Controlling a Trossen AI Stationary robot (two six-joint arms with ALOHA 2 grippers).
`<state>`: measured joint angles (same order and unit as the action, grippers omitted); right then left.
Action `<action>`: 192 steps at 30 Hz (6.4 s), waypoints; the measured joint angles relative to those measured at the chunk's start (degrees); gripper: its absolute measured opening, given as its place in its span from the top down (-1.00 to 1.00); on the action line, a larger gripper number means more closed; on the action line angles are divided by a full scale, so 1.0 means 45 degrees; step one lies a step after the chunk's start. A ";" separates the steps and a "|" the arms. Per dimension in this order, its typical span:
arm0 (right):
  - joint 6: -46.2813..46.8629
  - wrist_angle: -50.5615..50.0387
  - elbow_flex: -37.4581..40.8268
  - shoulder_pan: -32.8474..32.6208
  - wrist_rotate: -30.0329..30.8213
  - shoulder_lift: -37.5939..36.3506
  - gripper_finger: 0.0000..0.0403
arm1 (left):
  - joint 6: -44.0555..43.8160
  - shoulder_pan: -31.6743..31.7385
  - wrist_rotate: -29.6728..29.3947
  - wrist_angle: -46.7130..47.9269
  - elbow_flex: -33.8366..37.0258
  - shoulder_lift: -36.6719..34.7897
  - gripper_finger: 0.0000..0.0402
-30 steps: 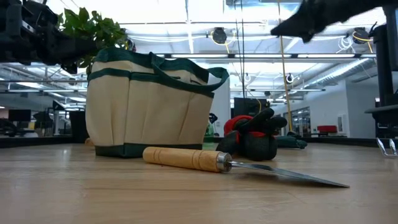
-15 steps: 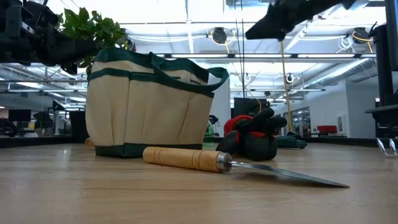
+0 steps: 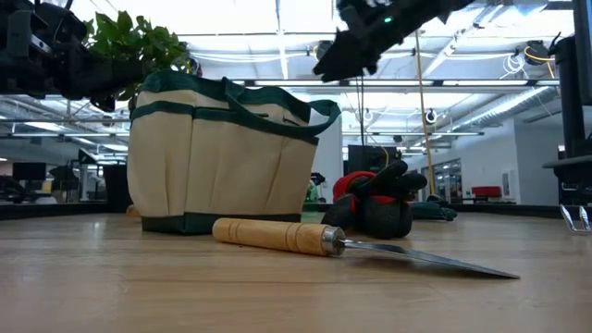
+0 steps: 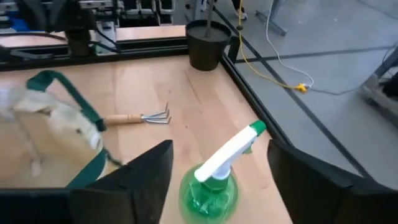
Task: Pick & Place Garden tools in Gardening bag
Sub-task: Put the green spray bottle into the gardening bag, then put the red gloves into the gardening bag
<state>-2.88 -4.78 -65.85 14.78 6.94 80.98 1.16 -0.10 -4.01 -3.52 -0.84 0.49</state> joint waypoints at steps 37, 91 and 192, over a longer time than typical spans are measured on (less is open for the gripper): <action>0.2162 0.0082 -0.2195 0.1392 -0.0208 0.4923 -0.40 | 0.0614 0.0005 0.0000 0.0547 -0.0024 0.0000 0.84; 0.3454 0.0518 -0.2180 0.0335 -0.4962 -0.1071 0.77 | 0.0585 0.0000 -0.0007 0.0547 -0.0010 -0.0002 0.84; 0.2444 0.0251 -0.2190 -0.2766 -0.1215 0.3495 0.22 | 0.0250 0.0000 0.0248 0.0552 -0.0002 -0.0002 0.84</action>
<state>8.12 -3.65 -75.70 2.33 1.47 96.71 2.28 -0.10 -2.90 -1.04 -0.85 0.48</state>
